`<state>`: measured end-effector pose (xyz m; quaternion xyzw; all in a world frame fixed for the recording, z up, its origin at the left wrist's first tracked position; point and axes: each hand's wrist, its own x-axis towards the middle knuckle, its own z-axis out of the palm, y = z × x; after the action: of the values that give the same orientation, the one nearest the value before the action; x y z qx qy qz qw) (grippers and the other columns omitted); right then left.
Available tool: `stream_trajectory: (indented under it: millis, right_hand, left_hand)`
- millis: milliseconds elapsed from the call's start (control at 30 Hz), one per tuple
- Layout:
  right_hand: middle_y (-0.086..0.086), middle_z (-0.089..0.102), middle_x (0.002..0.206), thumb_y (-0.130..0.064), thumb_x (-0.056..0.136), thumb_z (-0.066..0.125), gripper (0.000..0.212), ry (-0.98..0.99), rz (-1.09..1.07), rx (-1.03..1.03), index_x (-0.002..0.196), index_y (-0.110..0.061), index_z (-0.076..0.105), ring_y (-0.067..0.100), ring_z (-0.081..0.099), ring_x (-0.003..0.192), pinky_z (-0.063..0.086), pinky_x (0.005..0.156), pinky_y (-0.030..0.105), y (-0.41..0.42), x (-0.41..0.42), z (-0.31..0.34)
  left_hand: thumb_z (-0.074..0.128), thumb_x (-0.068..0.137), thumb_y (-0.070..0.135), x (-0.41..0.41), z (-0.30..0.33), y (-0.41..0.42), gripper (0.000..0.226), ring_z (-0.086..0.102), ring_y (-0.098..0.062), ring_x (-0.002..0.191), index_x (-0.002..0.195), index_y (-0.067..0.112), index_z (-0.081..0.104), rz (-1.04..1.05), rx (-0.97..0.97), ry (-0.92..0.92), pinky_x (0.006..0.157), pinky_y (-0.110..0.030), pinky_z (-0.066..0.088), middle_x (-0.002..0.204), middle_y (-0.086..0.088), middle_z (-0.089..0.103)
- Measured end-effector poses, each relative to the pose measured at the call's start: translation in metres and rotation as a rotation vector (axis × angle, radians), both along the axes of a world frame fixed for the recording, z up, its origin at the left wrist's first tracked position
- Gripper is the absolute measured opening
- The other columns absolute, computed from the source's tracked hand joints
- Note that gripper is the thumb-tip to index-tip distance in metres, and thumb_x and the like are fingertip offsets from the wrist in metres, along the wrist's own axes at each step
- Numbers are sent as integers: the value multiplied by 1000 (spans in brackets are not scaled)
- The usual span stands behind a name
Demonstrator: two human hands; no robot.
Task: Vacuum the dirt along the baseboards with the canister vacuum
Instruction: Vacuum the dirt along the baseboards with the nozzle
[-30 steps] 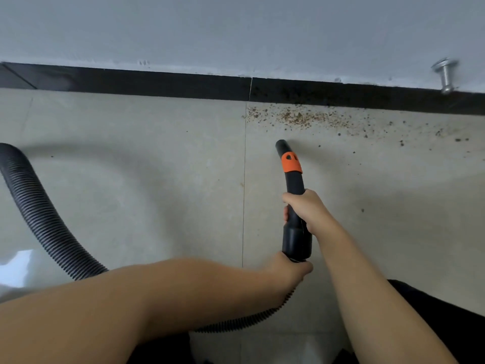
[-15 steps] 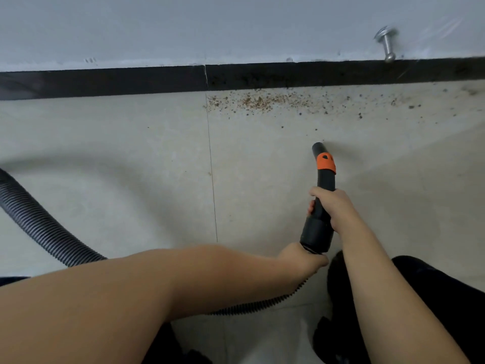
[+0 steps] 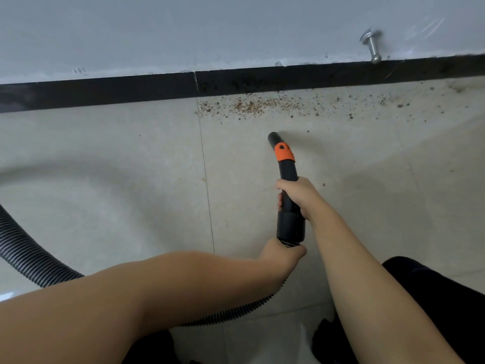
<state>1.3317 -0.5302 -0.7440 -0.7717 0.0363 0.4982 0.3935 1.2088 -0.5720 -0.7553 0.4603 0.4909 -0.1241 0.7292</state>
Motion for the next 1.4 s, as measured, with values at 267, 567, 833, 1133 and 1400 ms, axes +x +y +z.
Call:
stream_trajectory:
  millis: [267,567,833,1133,1400]
  right_hand:
    - [8,49,48,0,84,54,13,-75,-275,-25,78,-7,45,15,46,31,45,43,24,-20,44,-2]
    - [6,52,43,-3,83,56,11,-86,-83,-21,80,-7,46,17,48,31,48,50,27,30,58,-2]
    - [10,51,56,-3,84,53,10,-67,95,-70,83,-8,44,21,48,42,47,49,26,32,40,3]
    - [9,54,55,-4,82,53,9,-63,201,-35,85,-8,46,20,51,45,48,50,28,49,8,-3]
    - [7,55,49,-5,81,53,12,-58,382,-7,90,-6,47,21,52,46,49,58,32,88,-39,-8]
  left_hand:
    - [62,82,15,35,3,12,18,47,-13,57,77,25,48,-166,-42,-64,55,-21,40,68,-1,51]
    - [61,83,12,50,0,40,14,46,-13,59,81,20,51,14,-1,-97,55,-22,40,69,-1,50]
    - [59,83,10,40,-2,26,16,45,-15,63,79,21,48,56,-28,-84,56,-23,38,73,-4,47]
    - [57,84,10,15,-4,33,15,44,-13,60,80,20,48,140,8,-49,54,-21,37,70,-2,47]
    - [62,81,16,-21,-6,56,15,50,-16,64,93,13,53,238,43,19,61,-26,44,71,-3,53]
